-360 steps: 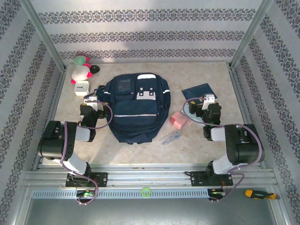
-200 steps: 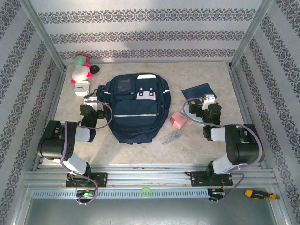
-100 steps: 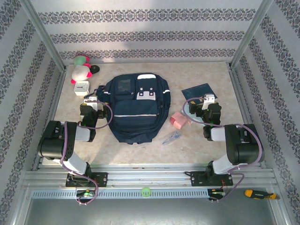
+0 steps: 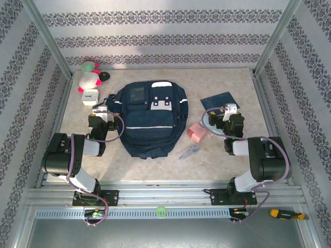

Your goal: Pack the student bag

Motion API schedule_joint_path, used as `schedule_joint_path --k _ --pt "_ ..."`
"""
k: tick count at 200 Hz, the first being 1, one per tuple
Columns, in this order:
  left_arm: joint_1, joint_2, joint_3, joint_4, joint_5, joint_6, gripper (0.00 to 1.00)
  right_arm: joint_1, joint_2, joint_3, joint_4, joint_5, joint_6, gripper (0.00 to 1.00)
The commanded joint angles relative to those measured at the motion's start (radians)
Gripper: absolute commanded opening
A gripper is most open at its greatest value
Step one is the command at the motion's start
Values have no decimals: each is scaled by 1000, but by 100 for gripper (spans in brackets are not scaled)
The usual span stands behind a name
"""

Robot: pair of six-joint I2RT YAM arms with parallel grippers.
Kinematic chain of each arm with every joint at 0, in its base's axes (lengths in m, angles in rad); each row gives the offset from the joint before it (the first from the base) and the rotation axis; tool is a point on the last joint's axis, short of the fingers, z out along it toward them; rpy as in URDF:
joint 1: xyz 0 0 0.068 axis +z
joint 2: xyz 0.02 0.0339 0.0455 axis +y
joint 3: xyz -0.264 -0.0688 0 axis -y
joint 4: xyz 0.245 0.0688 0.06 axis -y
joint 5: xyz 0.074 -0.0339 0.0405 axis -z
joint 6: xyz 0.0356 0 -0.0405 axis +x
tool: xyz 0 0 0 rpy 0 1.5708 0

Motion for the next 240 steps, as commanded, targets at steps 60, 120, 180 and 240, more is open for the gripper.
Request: schedule_joint_path --k 60,120,180,240 --pt "9 -12 7 -23 35 5 99 3 -90 64 -123 3 0 98" --pt "-9 -437 355 -757 41 -147 84 40 -405 633 -1104 -39 192 98" --pt "-40 -288 670 -1383 168 -531 75 287 -265 898 -1468 -129 476 98" --pt "-41 -164 397 -1198 353 -706 67 458 111 828 -1370 -231 600 98"
